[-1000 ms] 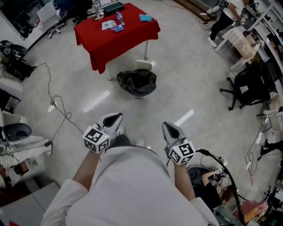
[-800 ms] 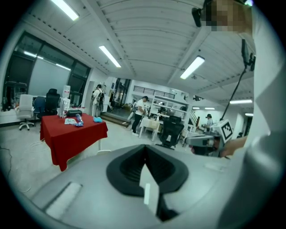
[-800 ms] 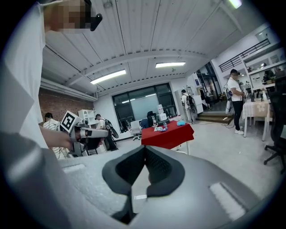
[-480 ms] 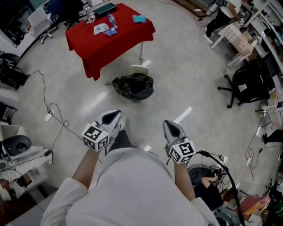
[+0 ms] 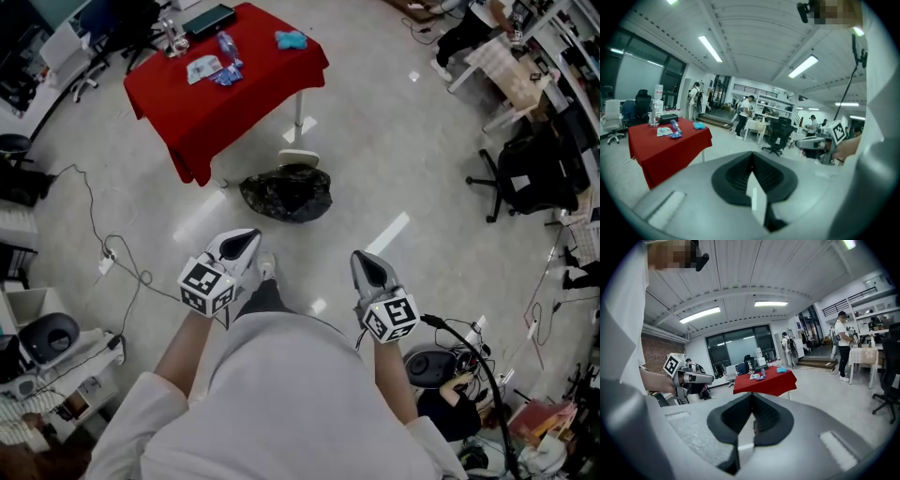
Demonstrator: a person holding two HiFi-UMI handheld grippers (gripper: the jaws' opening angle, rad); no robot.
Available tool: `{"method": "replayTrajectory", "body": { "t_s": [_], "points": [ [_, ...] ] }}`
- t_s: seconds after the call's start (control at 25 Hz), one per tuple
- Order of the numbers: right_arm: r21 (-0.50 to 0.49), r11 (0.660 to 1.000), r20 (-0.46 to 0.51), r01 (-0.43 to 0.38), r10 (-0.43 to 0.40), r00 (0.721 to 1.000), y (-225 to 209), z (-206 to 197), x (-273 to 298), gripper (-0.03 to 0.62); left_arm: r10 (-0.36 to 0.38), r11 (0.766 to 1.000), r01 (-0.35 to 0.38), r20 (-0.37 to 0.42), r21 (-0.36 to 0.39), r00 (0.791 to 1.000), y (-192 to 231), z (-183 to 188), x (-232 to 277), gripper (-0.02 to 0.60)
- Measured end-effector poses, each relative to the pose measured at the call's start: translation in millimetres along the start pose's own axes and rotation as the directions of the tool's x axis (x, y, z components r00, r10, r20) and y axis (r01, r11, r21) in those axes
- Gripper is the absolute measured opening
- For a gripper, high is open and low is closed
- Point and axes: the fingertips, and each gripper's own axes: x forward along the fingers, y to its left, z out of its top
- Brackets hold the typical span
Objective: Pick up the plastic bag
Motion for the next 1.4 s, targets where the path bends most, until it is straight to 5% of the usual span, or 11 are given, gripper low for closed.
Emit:
{"method": "replayTrajectory", "body": {
  "t_s": [0.52, 0.84, 1.4],
  "points": [
    [0.024, 0.998, -0.043, 0.050, -0.049, 0.998, -16.9, 27.7, 131.5, 0.002, -0.077, 0.995, 0.081, -0.076, 0.057, 0.994, 127.9, 17.0, 38.6, 0.003],
    [0.019, 0.996, -0.094, 0.088, -0.086, 0.992, -27.7, 18.6, 167.0, 0.002, -0.103, 0.994, 0.107, -0.101, 0.033, 0.989, 168.0, 0.9, 55.1, 0.003],
    [-0.028, 1.000, -0.254, 0.010, -0.016, 0.967, -101.9, -38.5, 216.3, 0.002, 0.061, 0.995, -0.073, -0.165, -0.064, 0.984, 194.5, -51.0, 116.9, 0.003]
  ]
}}
